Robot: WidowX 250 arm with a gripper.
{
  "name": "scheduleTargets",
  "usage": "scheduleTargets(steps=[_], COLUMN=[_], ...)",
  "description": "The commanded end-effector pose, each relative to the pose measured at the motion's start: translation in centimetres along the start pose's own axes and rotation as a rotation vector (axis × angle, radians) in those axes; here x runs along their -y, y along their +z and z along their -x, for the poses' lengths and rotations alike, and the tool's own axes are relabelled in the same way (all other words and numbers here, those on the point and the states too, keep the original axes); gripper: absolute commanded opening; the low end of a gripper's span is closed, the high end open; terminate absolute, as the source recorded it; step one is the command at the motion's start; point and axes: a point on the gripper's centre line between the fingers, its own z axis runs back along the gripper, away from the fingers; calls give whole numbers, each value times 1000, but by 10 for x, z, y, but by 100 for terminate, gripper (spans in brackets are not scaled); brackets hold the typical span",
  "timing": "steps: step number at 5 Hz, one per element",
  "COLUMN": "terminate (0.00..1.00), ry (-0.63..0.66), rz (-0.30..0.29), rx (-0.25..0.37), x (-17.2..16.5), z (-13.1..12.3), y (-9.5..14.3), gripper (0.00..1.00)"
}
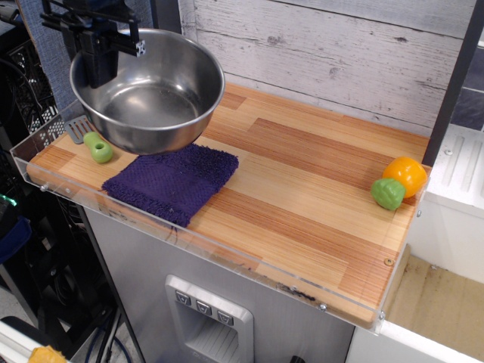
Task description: Pick up the pot and place it on the purple cloth
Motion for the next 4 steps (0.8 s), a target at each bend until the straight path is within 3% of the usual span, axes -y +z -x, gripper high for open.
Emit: scheduleTargets(steps=[1, 4], terminate=[0, 0], ry=[32, 36], rz=[-30, -21], rx=[-1, -74], x=[-19, -9], z=[-13, -22], y=[-21, -57], gripper=[0, 0])
